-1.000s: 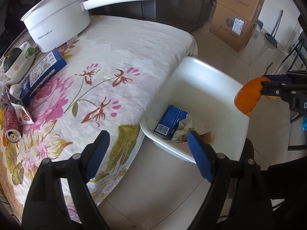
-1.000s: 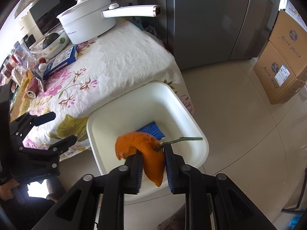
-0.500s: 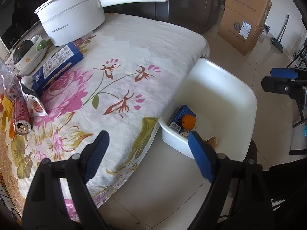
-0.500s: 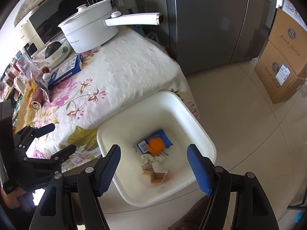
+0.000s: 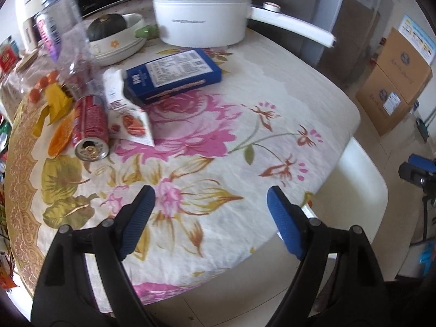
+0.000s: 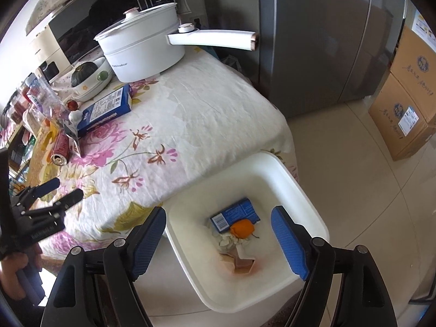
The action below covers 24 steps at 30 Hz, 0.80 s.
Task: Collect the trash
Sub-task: 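Reach the left tool to the red soda can and grasp it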
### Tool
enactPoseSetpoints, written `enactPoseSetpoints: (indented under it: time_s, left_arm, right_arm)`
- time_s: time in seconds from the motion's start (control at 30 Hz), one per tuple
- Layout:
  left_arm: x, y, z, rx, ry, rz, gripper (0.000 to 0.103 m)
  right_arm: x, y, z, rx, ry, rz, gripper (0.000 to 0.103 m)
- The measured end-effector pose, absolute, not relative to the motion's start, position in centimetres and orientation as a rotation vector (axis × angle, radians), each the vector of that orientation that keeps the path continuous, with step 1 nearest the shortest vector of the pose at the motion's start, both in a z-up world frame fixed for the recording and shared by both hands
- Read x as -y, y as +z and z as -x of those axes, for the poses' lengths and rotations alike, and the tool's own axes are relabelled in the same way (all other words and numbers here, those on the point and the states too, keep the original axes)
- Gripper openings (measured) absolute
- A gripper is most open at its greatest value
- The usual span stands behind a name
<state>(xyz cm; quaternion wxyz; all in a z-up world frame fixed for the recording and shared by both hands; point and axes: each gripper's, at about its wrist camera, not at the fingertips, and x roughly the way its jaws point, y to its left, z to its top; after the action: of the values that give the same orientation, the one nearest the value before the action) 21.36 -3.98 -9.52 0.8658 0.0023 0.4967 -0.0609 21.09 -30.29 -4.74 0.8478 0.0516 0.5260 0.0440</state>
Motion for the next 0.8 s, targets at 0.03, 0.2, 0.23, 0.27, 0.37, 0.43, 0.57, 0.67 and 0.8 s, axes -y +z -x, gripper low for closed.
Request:
enactPoseSetpoints:
  time_s: [0.03, 0.2, 0.23, 0.27, 0.37, 0.43, 0.57, 0.67, 0.8]
  left_arm:
    - [2.7, -9.5, -21.7, -1.035, -0.101, 0.026, 0.084]
    - [-3.0, -10.1, -23.0, -1.006, 0.024, 0.16, 0.084]
    - [-4.0, -10.3, -23.3, -0.999, 0.046, 0.177, 0.084]
    - [-4.7, -10.5, -23.6, -0.992, 0.06, 0.188, 0.084]
    - [-6.1, -11.1, -24.5, -0.972, 0.09, 0.204, 0.084]
    - [-6.9, -11.5, -25.2, -0.964, 0.093, 0.206, 0.083]
    - [-7.8, -12.9, -26.8, -0.963, 0.083, 0.202, 0.08]
    - [-8.4, -13.7, -27.6, -0.956, 0.056, 0.21, 0.077]
    - [-8.3, -14.5, -28.7, -0.96, 0.007, 0.222, 0.068]
  right_arm:
    - [29.8, -4.7, -21.4, -1.108, 0.099, -0.111, 0.082]
    - [27.5, -4.6, -22.8, -1.103, 0.117, -0.115, 0.083]
    - [27.0, -4.6, -23.2, -1.103, 0.121, -0.117, 0.083]
    - [26.6, -4.7, -23.5, -1.104, 0.123, -0.118, 0.083]
    - [25.2, -5.0, -24.4, -1.111, 0.132, -0.116, 0.083]
    - [24.2, -5.3, -25.0, -1.115, 0.135, -0.111, 0.083]
    - [22.1, -5.7, -26.2, -1.113, 0.144, -0.103, 0.083]
    - [20.3, -6.1, -27.2, -1.106, 0.16, -0.098, 0.083]
    - [17.6, -6.7, -28.4, -1.095, 0.191, -0.089, 0.083]
